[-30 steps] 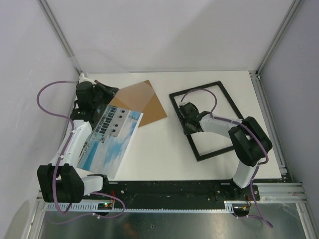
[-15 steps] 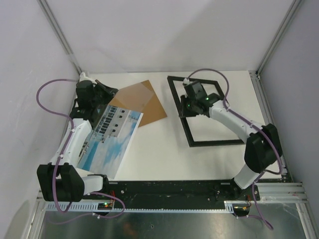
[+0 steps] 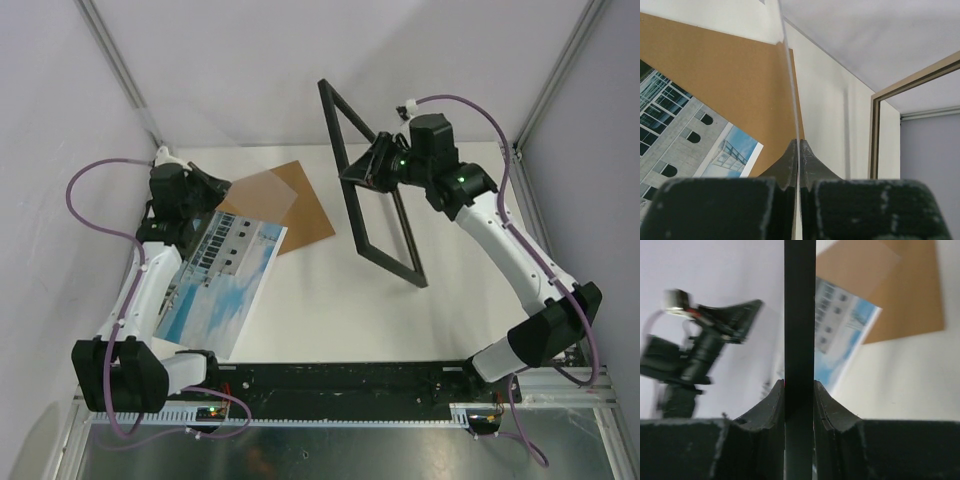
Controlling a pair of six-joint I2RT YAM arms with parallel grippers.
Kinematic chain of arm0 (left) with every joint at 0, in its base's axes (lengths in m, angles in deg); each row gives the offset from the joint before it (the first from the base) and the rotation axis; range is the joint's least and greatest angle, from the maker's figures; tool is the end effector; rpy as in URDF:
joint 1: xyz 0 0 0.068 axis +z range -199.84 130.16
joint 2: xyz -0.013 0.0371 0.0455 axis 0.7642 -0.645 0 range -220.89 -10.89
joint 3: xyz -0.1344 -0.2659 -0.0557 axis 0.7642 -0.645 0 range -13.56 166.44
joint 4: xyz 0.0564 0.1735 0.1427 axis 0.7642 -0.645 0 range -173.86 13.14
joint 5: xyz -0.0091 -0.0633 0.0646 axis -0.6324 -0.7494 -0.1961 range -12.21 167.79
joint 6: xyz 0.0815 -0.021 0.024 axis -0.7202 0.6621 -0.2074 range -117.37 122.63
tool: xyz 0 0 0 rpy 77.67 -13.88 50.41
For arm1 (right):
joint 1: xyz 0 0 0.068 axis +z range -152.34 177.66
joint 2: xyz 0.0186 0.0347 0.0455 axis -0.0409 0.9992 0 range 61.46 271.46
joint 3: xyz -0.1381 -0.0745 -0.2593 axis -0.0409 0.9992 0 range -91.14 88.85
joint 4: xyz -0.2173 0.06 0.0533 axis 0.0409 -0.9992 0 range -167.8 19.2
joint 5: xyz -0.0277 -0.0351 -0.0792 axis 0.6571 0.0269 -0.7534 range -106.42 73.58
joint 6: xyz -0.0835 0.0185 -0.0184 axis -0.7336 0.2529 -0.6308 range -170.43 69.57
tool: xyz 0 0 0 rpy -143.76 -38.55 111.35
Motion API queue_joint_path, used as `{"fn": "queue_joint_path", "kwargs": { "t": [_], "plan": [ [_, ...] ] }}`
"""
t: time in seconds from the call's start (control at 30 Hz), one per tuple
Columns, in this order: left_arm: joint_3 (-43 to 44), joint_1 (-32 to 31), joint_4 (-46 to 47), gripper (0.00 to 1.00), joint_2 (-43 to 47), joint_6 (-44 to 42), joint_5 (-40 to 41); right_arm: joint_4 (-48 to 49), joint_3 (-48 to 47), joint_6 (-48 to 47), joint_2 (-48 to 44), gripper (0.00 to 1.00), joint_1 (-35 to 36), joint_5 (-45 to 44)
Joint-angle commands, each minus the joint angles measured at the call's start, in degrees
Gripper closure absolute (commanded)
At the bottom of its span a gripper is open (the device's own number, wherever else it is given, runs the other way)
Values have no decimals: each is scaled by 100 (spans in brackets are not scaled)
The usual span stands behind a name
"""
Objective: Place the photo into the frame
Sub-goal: Turn over the frame body.
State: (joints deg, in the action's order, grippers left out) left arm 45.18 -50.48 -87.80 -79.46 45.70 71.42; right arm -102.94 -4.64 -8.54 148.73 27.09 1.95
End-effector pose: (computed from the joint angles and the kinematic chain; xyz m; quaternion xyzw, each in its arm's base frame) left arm 0.2733 -0.0117 0.3575 -0.2678 0.7775 -0.2536 0.5094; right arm 0.2875 0.1903 0.4266 0.0066 0.8410 0.4153 0.3466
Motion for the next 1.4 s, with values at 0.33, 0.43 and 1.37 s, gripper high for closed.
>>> {"fn": "queue_joint_path", "kwargs": {
  "t": [0.33, 0.43, 1.37],
  "plan": [
    [420, 47, 135, 100, 320, -246, -127, 4744, 1977, 3811, -1117, 100, -758, 1339],
    [450, 47, 134, 100, 310, -251, -143, 5594, 2570, 4371, -1141, 100, -877, 1440],
    [422, -130, 80, 100, 209, -284, -15, 5597, 4190, 4138, -1674, 48, -1676, 1928]
  ]
}}
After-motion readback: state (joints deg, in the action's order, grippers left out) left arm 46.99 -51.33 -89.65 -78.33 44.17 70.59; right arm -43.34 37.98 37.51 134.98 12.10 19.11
